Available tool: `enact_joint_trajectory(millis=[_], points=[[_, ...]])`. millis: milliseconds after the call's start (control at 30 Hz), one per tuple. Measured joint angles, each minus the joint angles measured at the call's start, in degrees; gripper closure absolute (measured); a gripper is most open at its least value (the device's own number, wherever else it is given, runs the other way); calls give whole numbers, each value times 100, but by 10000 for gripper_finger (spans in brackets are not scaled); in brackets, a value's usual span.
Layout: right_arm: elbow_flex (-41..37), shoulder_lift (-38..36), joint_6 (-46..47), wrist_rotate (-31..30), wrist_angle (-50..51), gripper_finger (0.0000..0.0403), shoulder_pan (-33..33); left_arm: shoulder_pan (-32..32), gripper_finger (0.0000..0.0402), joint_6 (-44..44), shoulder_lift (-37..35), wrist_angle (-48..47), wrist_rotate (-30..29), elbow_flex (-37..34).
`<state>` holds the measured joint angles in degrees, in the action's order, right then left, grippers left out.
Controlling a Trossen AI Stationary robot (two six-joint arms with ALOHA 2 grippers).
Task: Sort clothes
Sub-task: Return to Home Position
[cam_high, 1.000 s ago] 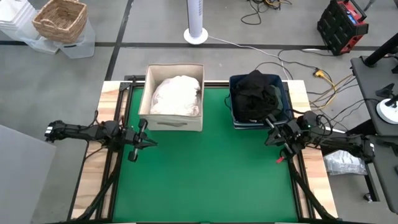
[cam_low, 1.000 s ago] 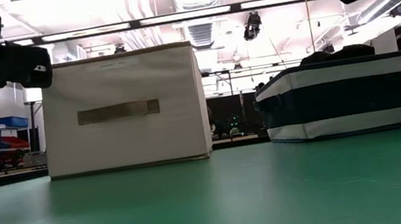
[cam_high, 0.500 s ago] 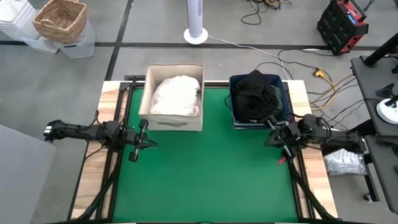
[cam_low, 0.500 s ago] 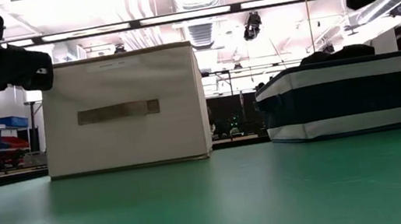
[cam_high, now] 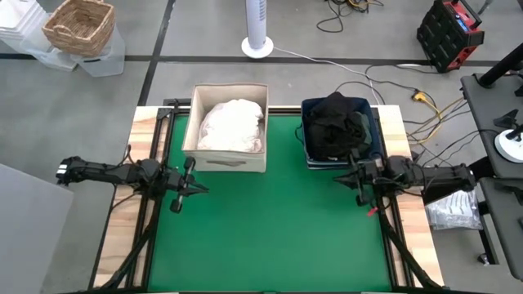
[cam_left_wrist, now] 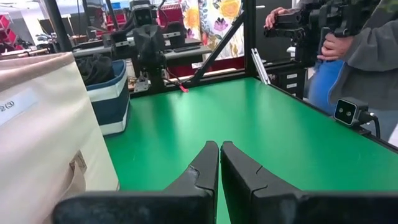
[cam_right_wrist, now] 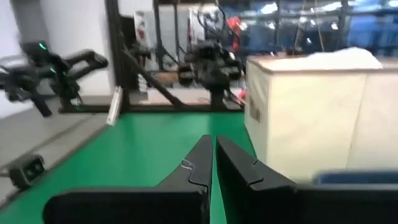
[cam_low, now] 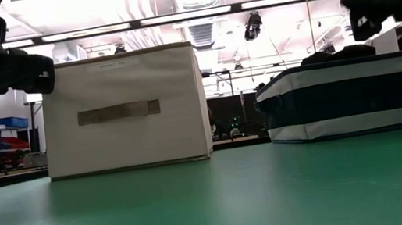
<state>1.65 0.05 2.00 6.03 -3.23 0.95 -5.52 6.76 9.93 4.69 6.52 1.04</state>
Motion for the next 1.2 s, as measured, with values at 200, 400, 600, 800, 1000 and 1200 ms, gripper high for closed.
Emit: enact_joint_trajectory(millis=[200, 400, 600, 800, 1000, 1200], points=[[-18, 0, -87, -63, 42, 390, 20, 0, 402, 0, 68, -4, 0, 0], [-18, 110, -53, -62, 43, 390, 20, 0, 402, 0, 93, -3, 0, 0], [-18, 229, -55, -62, 44, 390, 18, 0, 402, 0, 99, -4, 0, 0], [-18, 236, -55, -61, 46, 390, 18, 0, 402, 0, 97, -2, 0, 0], [-18, 236, -55, -62, 46, 390, 18, 0, 402, 0, 97, -2, 0, 0], [-18, 237, -55, -60, 46, 390, 18, 0, 402, 0, 97, -2, 0, 0]])
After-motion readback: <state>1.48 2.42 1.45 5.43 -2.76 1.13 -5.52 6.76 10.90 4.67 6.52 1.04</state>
